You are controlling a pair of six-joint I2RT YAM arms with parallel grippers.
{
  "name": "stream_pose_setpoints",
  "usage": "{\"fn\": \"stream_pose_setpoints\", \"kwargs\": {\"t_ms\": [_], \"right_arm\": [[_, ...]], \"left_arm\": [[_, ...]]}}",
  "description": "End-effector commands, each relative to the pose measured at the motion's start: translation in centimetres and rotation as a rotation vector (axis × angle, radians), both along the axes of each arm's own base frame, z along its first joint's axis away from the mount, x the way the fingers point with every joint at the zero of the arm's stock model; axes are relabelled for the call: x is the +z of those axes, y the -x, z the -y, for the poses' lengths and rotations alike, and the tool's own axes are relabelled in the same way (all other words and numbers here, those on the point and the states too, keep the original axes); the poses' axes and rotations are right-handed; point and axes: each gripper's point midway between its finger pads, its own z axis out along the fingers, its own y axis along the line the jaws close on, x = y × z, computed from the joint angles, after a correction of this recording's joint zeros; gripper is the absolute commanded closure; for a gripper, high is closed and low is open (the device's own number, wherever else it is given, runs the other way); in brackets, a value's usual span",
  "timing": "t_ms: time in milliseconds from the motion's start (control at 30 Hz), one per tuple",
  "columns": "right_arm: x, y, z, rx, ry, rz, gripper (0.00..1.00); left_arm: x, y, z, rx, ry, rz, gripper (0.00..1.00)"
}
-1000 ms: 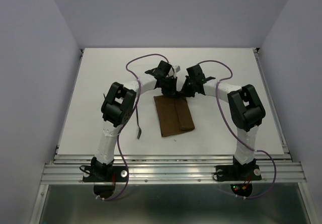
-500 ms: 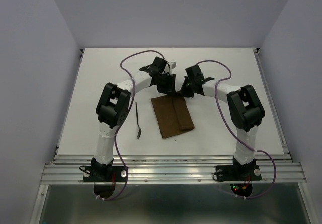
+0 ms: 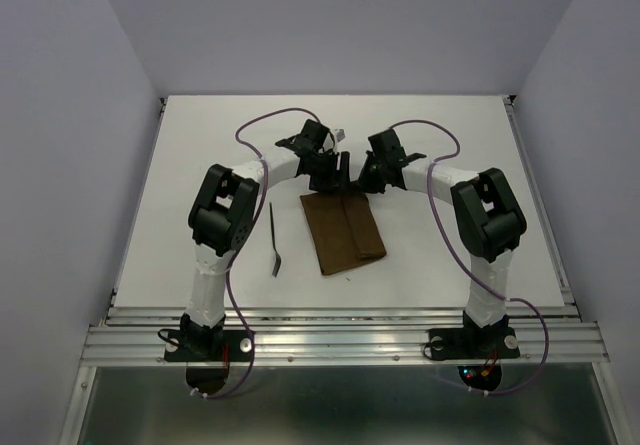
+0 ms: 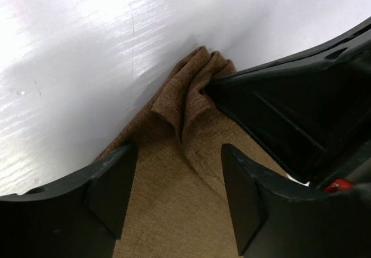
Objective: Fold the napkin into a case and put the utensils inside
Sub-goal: Smooth out the 2/3-rectangle-folded napkin at the center of the board.
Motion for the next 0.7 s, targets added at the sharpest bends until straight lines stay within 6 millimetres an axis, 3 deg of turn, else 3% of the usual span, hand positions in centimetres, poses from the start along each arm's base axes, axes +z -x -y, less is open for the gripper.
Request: {"fn": "stream_pose_setpoints", "kwargs": {"t_ms": [0, 267, 400, 667], "right_arm": [[1.6, -0.9, -0.3, 0.002, -0.007, 0.046, 0.91], [2.1, -1.1, -0.6, 0.007, -0.02, 0.053, 0.91], [2.1, -1.1, -0.6, 0.007, -0.021, 0.051, 0.91], [2.1, -1.1, -0.8, 0.011, -0.026, 0.05, 0.92]], "left_arm": [[4.0, -1.0, 1.1, 0.002, 0.086, 0.078, 0.26], [2.7, -1.7, 1.2, 0.013, 0.062, 0.066, 0.3], [2.9, -2.1, 1.5, 0.019, 0.068, 0.069, 0.35], [3.2, -2.4, 2.0, 0.022, 0.086, 0.068, 0.35]]}}
